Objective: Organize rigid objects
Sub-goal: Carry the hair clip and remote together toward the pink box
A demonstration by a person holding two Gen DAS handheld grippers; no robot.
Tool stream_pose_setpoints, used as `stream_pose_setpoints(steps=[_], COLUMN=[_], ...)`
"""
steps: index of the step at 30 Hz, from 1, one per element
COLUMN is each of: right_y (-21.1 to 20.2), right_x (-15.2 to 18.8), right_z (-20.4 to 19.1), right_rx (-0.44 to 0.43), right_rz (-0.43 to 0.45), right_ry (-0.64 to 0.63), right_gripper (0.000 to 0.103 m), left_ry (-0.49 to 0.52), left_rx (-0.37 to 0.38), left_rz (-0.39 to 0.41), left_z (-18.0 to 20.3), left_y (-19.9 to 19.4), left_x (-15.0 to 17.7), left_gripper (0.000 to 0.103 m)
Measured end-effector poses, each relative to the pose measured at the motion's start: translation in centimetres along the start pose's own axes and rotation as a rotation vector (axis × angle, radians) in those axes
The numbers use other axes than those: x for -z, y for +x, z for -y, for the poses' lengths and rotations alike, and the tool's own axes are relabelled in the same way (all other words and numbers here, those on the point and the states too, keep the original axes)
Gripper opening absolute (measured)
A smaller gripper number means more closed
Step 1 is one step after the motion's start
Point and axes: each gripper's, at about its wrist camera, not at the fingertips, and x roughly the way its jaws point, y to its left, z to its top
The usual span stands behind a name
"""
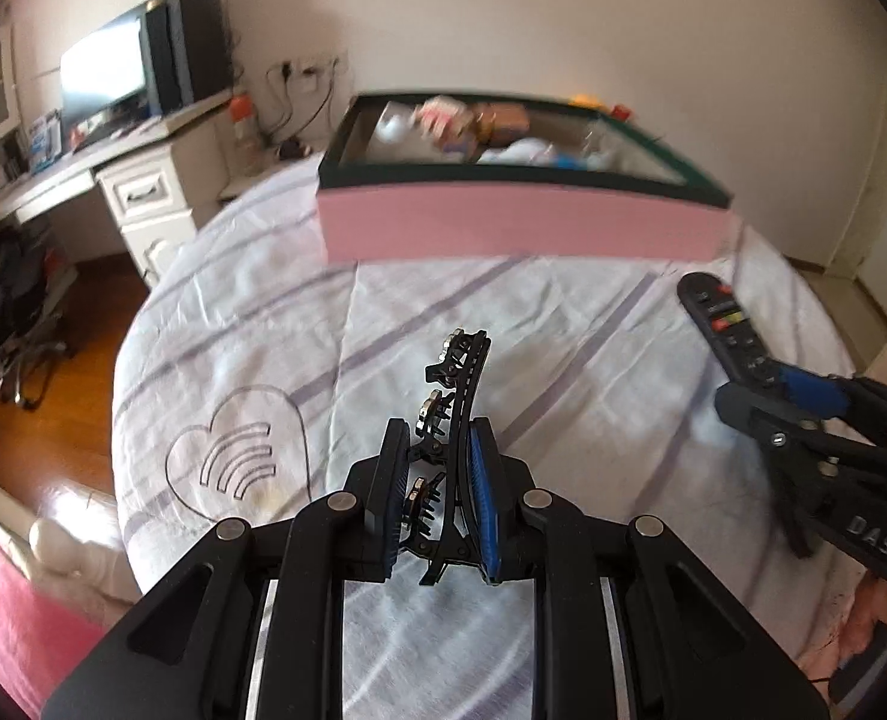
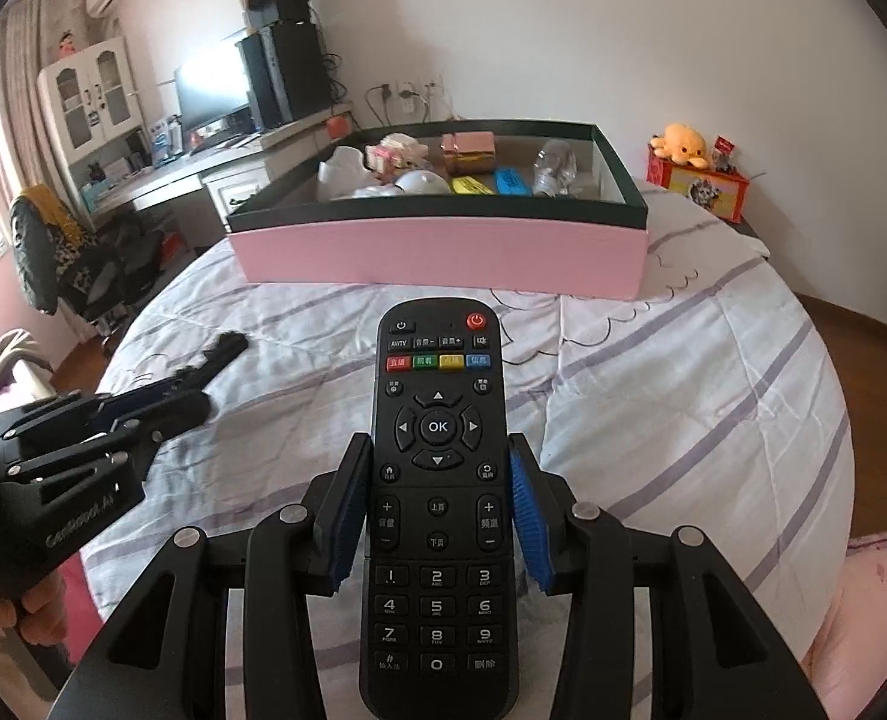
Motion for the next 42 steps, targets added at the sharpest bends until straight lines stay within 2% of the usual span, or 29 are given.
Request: stream_pose_setpoints(steps=[4,8,12,13,14,15,16,17,24,29,41,42], right_y=[0.7,1.0,1.0,1.0,1.0,1.0,1.0,1.0,0.7,0.7,-0.3,-0.5], right_x=[0.2,0.5,0.6,0.6,0.6,0.6,0.7,0.7,1.3,1.5,1.0,0.8], right_z=[-0.1,-0.1,0.0,-0.1,-0.1,-0.1,-0.2,-0.3,-0.6,-1.1,-0.8,-0.9], right_rx=[0.000,0.002,0.001,0.001,0.003,0.007,0.012,0.017,0.054,0.081,-0.008,-0.019], right_rz=[-0.020,-0.032,-0.033,-0.034,-0.034,-0.034,-0.034,-0.034,-0.032,-0.027,-0.022,-0.019], right_ry=[-0.001,-0.004,-0.008,-0.009,-0.011,-0.014,-0.017,-0.020,-0.039,-0.063,-0.032,-0.029], right_gripper=[0.045,0.045,0.045,0.045,0.045,0.045,0.045,0.045,0.045,0.045,0.045,0.045], left_ry=[-0.007,0.001,0.046,0.064,0.085,0.117,0.133,0.132,0.062,0.065,0.072,0.073], left_rx=[-0.026,0.014,0.039,0.032,0.018,0.003,0.013,0.024,0.088,0.082,0.084,0.081], left_rz=[-0.007,-0.012,-0.022,-0.018,-0.009,0.009,0.020,0.023,0.025,0.025,0.057,0.062], left_z=[0.0,-0.7,-0.7,-0.5,-0.2,0.3,0.6,0.7,-0.2,0.1,0.1,0.1], left_y=[0.6,0.4,-0.2,-0.3,-0.3,-0.3,-0.2,-0.2,0.0,-0.1,-1.7,-1.8], left_x=[0.3,0.5,1.1,1.2,1.4,1.7,1.7,1.7,1.1,1.0,0.5,0.4], left_gripper=[0.021,0.026,0.046,0.047,0.046,0.040,0.029,0.026,0.025,0.025,0.024,0.021])
